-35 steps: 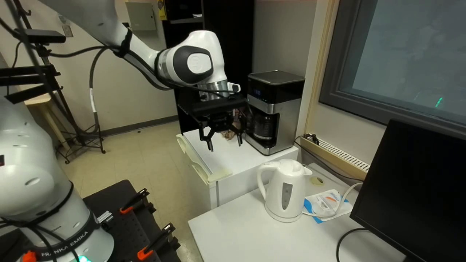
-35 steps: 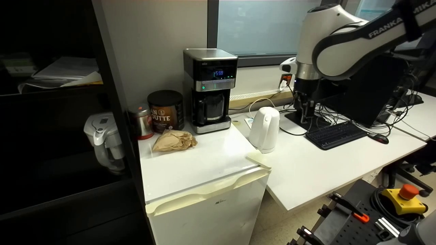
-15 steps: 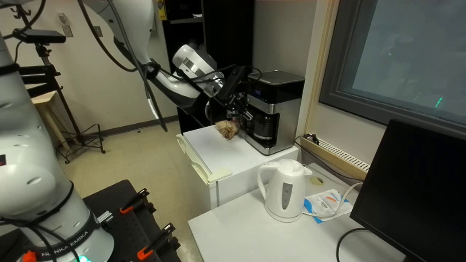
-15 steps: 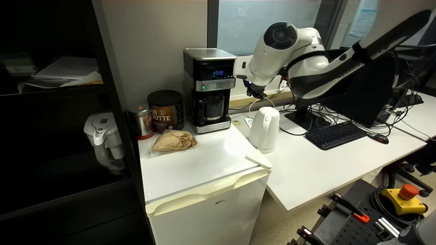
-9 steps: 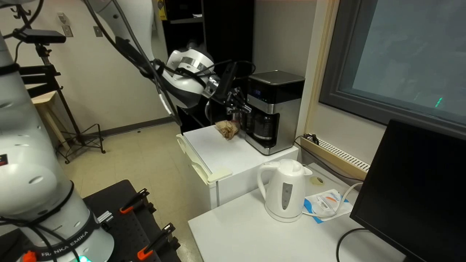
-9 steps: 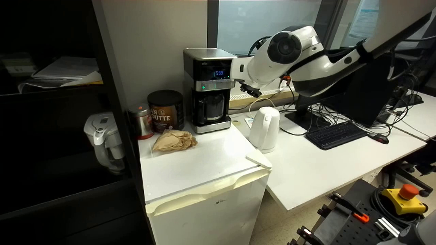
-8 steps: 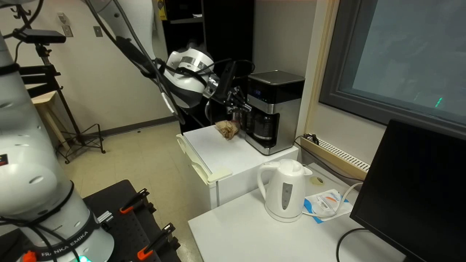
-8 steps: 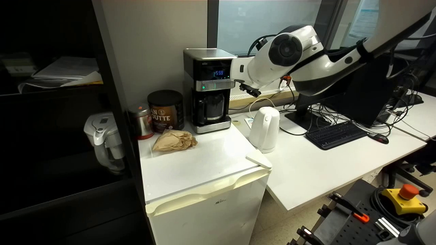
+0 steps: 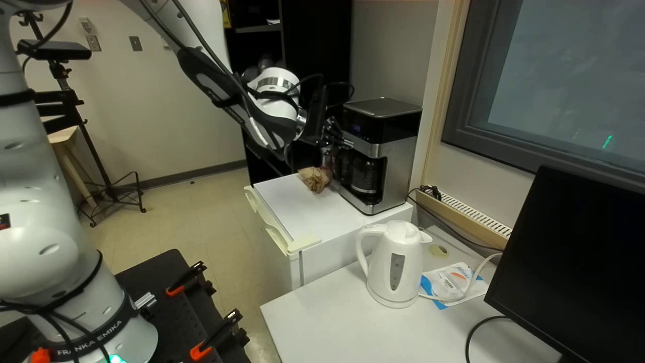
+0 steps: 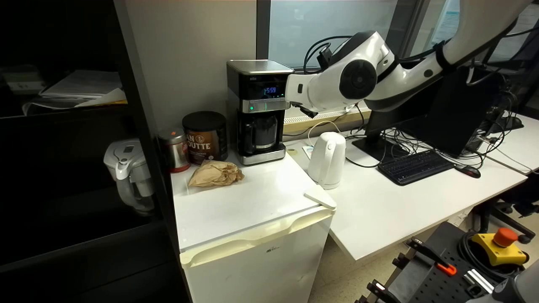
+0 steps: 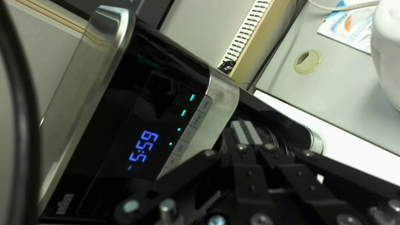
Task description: Press the button on the coffee machine
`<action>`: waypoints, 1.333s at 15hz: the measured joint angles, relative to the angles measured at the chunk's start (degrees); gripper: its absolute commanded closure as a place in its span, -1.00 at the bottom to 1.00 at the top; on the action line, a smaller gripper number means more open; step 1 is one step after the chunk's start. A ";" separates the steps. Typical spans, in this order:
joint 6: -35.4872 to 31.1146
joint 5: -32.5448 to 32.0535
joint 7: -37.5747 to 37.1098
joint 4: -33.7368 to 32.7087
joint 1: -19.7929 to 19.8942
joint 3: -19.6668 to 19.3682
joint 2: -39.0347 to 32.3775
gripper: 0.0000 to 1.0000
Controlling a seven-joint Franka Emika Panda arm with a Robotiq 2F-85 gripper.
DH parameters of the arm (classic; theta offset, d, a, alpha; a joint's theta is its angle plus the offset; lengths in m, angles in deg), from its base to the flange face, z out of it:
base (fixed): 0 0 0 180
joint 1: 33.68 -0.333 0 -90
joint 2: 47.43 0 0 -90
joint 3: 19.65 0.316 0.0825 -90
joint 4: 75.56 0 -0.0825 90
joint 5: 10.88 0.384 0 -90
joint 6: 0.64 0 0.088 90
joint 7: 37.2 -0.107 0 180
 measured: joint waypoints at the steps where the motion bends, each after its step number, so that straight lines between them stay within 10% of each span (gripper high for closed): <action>1: -0.04 -1.80 -1.78 -0.51 0.15 0.00 -0.60 0.99; 20: -4.15 -19.51 -19.50 -10.50 1.81 0.02 -9.25 0.99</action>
